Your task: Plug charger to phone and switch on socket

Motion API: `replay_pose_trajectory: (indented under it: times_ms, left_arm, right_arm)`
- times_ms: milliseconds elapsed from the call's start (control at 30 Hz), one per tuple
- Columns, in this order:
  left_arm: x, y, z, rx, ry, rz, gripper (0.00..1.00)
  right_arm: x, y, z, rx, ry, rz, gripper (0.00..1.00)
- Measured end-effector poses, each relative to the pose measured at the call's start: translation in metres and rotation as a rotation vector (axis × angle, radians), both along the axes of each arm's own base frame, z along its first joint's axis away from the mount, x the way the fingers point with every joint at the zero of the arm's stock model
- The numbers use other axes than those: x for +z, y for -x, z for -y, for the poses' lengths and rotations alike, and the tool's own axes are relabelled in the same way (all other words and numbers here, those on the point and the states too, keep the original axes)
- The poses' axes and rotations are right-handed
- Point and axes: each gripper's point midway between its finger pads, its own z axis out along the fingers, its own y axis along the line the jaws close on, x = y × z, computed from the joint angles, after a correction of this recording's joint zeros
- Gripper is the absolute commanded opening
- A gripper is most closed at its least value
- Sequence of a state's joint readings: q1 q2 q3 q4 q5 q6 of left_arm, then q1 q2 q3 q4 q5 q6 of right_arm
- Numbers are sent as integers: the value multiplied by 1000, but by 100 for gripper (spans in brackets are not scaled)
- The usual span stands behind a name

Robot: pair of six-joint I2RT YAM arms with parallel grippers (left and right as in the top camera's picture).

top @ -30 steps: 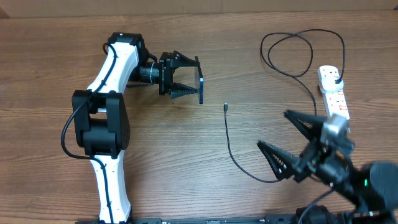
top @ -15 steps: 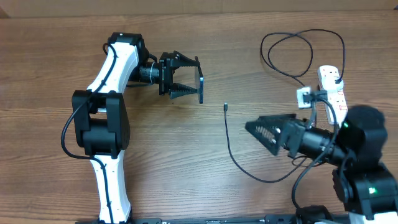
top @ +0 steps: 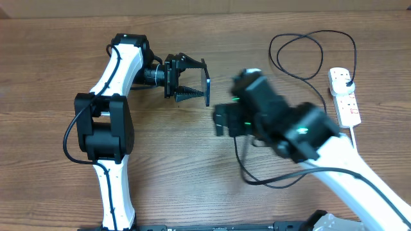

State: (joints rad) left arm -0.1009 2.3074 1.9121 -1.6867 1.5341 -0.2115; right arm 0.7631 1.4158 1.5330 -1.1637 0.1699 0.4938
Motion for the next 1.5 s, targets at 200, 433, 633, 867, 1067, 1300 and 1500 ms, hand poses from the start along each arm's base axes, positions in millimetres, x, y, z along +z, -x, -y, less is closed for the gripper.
replay_pose_trajectory:
  times_ms: [200, 433, 633, 867, 1067, 1300, 1500]
  left_arm:
    - [0, 0, 0, 1, -3, -26, 61]
    - [0, 0, 0, 2, -6, -53, 62]
    - [0, 0, 0, 2, -7, -59, 62]
    - [0, 0, 0, 2, -7, -58, 62]
    - [0, 0, 0, 2, -6, -47, 62]
    - [0, 0, 0, 1, -2, -21, 62]
    - [0, 0, 0, 0, 0, -2, 62]
  right_arm:
    - [22, -24, -41, -15, -51, 192, 83]
    - [16, -40, -52, -49, -20, 237, 83]
    - [-13, -59, -54, -91, 81, 243, 76]
    - [-10, -65, -50, -114, 81, 263, 67]
    - [-19, -69, -56, -109, 84, 252, 59]
    - [-22, -71, -58, -107, 80, 248, 44]
    - [-23, -72, -57, -107, 77, 241, 28]
